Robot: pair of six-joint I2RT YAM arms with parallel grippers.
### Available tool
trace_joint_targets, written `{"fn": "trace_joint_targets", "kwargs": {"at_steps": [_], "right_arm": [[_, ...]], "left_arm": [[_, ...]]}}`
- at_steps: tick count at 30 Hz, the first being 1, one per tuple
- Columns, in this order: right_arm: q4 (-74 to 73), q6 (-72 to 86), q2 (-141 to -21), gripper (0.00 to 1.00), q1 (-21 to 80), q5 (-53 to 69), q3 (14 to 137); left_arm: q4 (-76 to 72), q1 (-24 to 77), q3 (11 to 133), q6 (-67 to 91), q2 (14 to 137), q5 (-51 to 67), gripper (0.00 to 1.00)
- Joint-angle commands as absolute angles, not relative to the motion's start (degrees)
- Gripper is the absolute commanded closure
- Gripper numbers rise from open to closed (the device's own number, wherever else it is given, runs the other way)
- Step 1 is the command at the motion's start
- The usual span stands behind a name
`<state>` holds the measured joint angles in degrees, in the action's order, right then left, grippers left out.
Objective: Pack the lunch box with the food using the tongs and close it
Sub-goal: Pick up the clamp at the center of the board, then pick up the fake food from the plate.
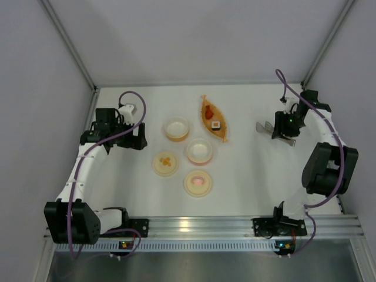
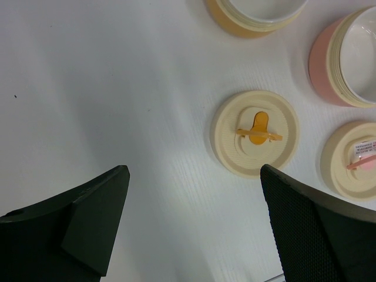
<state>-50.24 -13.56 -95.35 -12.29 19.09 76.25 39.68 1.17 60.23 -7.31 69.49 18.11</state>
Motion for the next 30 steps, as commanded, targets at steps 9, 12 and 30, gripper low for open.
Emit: {"fn": "trace_joint_targets", "kwargs": {"at_steps": [9, 12, 30], "right_arm": [[-58.9, -15.0, -86.7, 0.59, -11.7, 27.1, 87.5], [-60.0, -14.1, -85.5, 0.59, -9.8, 27.8, 90.8], [-58.0, -9.7, -99.1, 0.56, 14.8, 18.5, 106.5]], "left_arm": [[39.6, 0.6, 64.0, -5.7, 68.0, 20.0, 0.02], [40.3, 0.4, 64.9, -5.6, 68.0, 20.7, 0.02], [41.3, 0.4, 66.8, -5.4, 68.7, 21.3, 0.02]]}}
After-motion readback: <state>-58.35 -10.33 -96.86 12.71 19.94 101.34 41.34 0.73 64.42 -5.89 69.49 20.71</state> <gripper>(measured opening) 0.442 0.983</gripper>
